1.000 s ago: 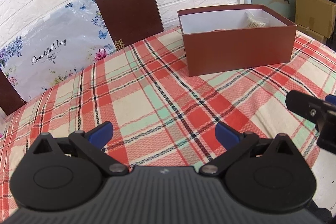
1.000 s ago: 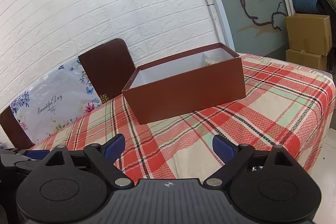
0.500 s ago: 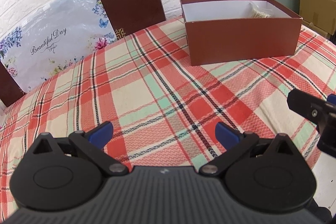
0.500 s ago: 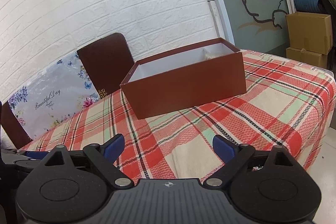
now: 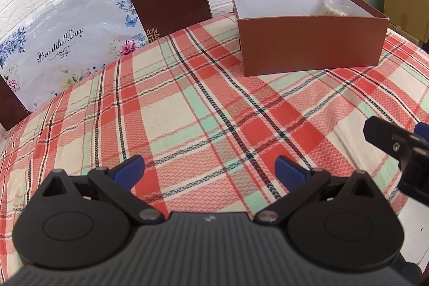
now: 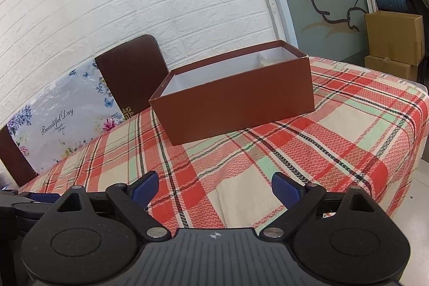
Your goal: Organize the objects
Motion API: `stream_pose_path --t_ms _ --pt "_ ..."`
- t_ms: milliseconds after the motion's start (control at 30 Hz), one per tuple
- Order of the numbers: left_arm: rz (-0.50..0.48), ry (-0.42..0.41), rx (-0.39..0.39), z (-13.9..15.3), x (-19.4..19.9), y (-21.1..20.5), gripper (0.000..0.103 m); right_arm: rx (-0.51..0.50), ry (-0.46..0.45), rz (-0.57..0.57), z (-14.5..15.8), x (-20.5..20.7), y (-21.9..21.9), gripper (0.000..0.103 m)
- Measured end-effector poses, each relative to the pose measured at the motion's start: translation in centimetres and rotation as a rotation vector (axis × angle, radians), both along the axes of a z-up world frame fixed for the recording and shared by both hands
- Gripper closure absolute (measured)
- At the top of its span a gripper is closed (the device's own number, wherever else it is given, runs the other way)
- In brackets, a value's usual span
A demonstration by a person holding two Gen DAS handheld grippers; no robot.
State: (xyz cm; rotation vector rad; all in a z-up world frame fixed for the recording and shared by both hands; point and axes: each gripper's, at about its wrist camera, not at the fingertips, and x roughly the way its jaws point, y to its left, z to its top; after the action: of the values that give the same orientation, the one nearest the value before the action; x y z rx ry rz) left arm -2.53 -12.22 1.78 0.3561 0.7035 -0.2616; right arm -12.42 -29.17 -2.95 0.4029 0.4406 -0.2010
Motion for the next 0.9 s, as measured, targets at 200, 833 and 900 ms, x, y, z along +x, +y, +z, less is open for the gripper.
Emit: stream_pose_path --t_ms 200,833,900 --pt "-0.004 0.006 0.007 -0.2 -0.1 -0.3 0.000 0.002 0.004 0.000 -0.2 0.1 0.0 0.012" --pt "-0.006 0.059 0.006 -1.2 0.4 -0.5 0.000 0.009 0.026 0.006 -1.0 0.5 -0.3 0.012" --pt "-0.007 0.062 0.006 -1.3 0.4 -0.5 0.000 0.010 0.028 0.005 -1.0 0.6 -0.3 0.012"
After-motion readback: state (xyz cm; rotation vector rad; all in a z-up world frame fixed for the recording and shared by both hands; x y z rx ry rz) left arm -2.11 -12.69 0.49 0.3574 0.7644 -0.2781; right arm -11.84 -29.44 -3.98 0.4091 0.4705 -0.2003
